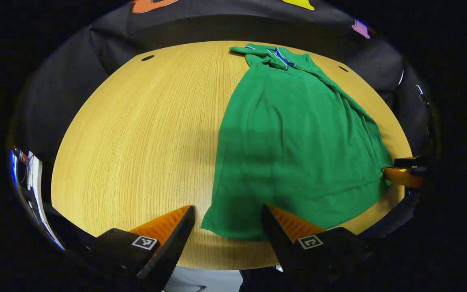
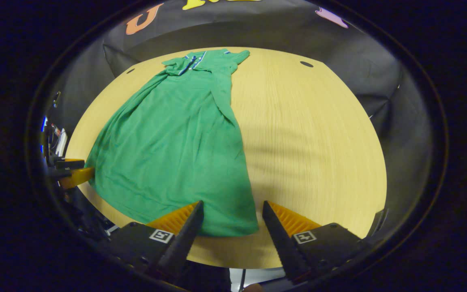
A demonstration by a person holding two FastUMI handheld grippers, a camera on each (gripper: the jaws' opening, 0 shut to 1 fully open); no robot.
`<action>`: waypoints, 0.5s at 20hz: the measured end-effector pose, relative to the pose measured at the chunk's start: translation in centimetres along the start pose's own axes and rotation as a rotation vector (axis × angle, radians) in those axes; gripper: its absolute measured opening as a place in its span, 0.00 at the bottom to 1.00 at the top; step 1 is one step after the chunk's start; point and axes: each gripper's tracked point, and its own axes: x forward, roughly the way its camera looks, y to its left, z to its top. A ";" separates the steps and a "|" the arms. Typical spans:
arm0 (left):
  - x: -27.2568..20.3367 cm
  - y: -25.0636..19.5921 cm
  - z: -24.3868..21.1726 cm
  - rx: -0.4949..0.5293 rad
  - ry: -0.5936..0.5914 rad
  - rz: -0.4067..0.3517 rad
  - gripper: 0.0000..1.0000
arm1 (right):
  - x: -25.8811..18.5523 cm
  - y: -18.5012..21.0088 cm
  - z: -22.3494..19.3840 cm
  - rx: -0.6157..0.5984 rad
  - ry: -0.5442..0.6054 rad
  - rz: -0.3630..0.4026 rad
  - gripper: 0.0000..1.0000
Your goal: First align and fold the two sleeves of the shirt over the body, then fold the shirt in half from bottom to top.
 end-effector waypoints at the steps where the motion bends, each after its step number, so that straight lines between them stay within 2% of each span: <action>1: -0.6 -0.1 0.0 -0.017 0.022 0.008 1.00 | -0.1 0.2 -0.1 0.001 0.005 0.002 0.84; 2: -1.0 -0.3 0.2 -0.022 0.039 0.006 1.00 | -0.2 0.5 -0.4 0.001 0.007 0.009 0.65; 3: -1.6 -0.5 0.4 -0.015 0.042 0.001 0.90 | -0.3 0.9 -0.5 0.002 0.005 0.027 0.55; 4: -2.1 -0.9 0.7 0.002 0.041 -0.016 0.80 | -0.2 1.5 -0.6 0.012 0.005 0.055 0.33; 5: -3.0 -1.3 1.1 0.021 0.044 -0.041 0.46 | -0.3 1.5 -0.6 0.023 0.006 0.063 0.19; 6: -3.7 -1.4 1.6 0.027 0.051 -0.044 0.28 | -0.3 1.7 -0.5 0.032 0.012 0.077 0.05; 7: -4.5 -1.4 2.1 0.040 0.064 -0.049 0.09 | -0.4 1.8 -0.9 0.036 0.024 0.086 0.05; 8: -3.3 -2.1 1.4 0.046 0.076 -0.062 0.07 | -0.5 1.9 -0.8 0.040 0.031 0.097 0.00; 10: -4.1 -2.7 1.7 0.010 0.094 -0.122 0.07 | -0.8 2.2 -0.8 0.055 0.034 0.121 0.00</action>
